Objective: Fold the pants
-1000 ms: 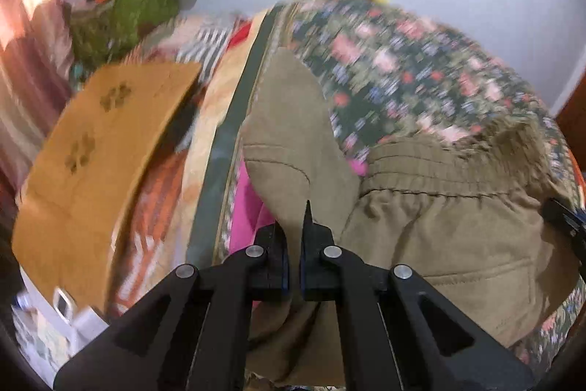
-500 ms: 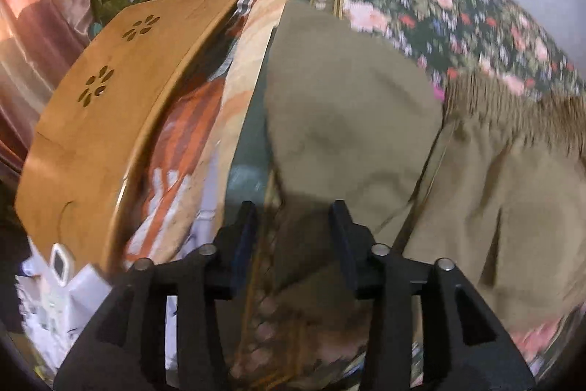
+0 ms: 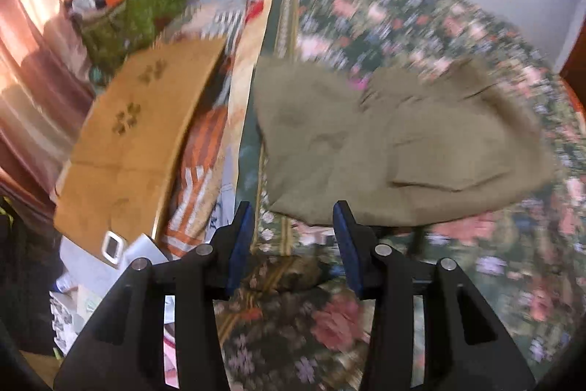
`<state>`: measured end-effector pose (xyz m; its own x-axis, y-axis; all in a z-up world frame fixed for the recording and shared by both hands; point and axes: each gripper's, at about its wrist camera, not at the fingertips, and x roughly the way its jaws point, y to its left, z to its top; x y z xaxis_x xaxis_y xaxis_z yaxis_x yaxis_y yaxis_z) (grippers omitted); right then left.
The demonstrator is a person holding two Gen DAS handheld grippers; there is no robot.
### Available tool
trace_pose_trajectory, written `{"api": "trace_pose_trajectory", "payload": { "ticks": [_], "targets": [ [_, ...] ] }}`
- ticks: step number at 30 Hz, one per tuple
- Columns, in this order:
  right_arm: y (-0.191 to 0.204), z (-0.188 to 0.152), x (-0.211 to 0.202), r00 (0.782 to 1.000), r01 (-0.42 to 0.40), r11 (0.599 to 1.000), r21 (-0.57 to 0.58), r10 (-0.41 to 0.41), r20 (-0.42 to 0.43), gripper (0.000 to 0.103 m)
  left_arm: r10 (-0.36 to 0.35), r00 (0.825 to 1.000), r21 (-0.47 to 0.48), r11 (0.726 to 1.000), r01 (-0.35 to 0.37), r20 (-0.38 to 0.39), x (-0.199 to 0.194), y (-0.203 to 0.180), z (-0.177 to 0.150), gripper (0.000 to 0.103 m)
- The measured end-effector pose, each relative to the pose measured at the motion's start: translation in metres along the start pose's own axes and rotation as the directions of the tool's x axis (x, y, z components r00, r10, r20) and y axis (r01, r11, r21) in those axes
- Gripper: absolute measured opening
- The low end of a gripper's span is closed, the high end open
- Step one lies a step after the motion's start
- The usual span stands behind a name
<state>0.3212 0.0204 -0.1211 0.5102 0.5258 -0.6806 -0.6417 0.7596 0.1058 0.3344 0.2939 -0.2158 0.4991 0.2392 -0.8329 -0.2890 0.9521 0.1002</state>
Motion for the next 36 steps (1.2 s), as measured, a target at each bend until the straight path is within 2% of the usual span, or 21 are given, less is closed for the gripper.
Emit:
{"api": "trace_pose_trajectory", "payload": {
  "ticks": [4, 6, 9, 10, 12, 14, 20, 24, 25, 28, 30, 31, 32, 35, 36],
  "targets": [
    [0.019, 0.011, -0.058, 0.992, -0.010, 1.000, -0.021, 0.013, 0.127, 0.028, -0.048, 0.988, 0.033, 0.999, 0.043, 0.147, -0.081, -0.015, -0.002, 0.044],
    [0.027, 0.012, -0.084, 0.982, -0.013, 0.999, -0.033, 0.019, 0.186, 0.028, -0.078, 0.973, 0.052, 0.996, 0.068, 0.219, -0.123, -0.025, -0.006, 0.044],
    [0.044, 0.011, -0.129, 0.960, -0.025, 0.998, -0.050, 0.038, 0.277, 0.028, -0.100, 0.937, 0.074, 0.994, 0.080, 0.335, -0.185, -0.035, -0.019, 0.044],
    [0.047, 0.009, -0.137, 0.955, -0.029, 0.998, -0.055, 0.044, 0.295, 0.028, -0.104, 0.921, 0.073, 0.994, 0.083, 0.375, -0.205, -0.037, -0.025, 0.044],
    [0.060, 0.004, -0.164, 0.934, -0.031, 0.997, -0.077, 0.056, 0.353, 0.028, -0.131, 0.883, 0.083, 0.991, 0.104, 0.451, -0.247, -0.041, -0.042, 0.044],
    [0.072, -0.004, -0.189, 0.910, -0.022, 0.995, -0.099, 0.061, 0.410, 0.028, -0.139, 0.852, 0.089, 0.990, 0.109, 0.504, -0.278, -0.048, -0.056, 0.044],
    [0.099, -0.026, -0.239, 0.853, -0.041, 0.992, -0.116, 0.095, 0.513, 0.028, -0.127, 0.770, 0.098, 0.992, 0.084, 0.625, -0.351, -0.060, -0.099, 0.045],
    [0.112, -0.041, -0.260, 0.824, -0.022, 0.993, -0.119, 0.085, 0.560, 0.028, -0.161, 0.738, 0.070, 0.986, 0.153, 0.656, -0.377, -0.053, -0.124, 0.054],
    [0.114, -0.045, -0.264, 0.819, -0.012, 0.993, -0.116, 0.077, 0.569, 0.030, -0.165, 0.730, 0.063, 0.984, 0.165, 0.663, -0.381, -0.051, -0.129, 0.057],
    [0.115, -0.050, -0.266, 0.816, -0.011, 0.995, -0.096, 0.065, 0.574, 0.054, -0.150, 0.714, 0.036, 0.984, 0.172, 0.684, -0.389, -0.049, -0.143, 0.069],
    [0.117, -0.056, -0.271, 0.807, 0.014, 0.996, -0.083, 0.038, 0.590, 0.060, -0.141, 0.711, 0.021, 0.984, 0.174, 0.689, -0.392, -0.047, -0.150, 0.076],
    [0.118, -0.057, -0.273, 0.805, 0.028, 0.996, -0.080, 0.025, 0.593, 0.068, -0.137, 0.711, 0.016, 0.985, 0.174, 0.690, -0.394, -0.047, -0.154, 0.080],
    [0.119, -0.058, -0.275, 0.804, 0.044, 0.996, -0.074, 0.009, 0.594, 0.081, -0.132, 0.711, 0.013, 0.985, 0.170, 0.691, -0.395, -0.047, -0.156, 0.082],
    [0.119, -0.061, -0.279, 0.798, 0.051, 0.997, -0.051, -0.010, 0.602, 0.098, -0.115, 0.708, 0.006, 0.988, 0.155, 0.697, -0.398, -0.048, -0.163, 0.090],
    [0.119, -0.061, -0.279, 0.799, 0.052, 0.998, -0.047, -0.013, 0.601, 0.100, -0.103, 0.705, 0.003, 0.990, 0.142, 0.701, -0.398, -0.049, -0.164, 0.092]
  ]
}}
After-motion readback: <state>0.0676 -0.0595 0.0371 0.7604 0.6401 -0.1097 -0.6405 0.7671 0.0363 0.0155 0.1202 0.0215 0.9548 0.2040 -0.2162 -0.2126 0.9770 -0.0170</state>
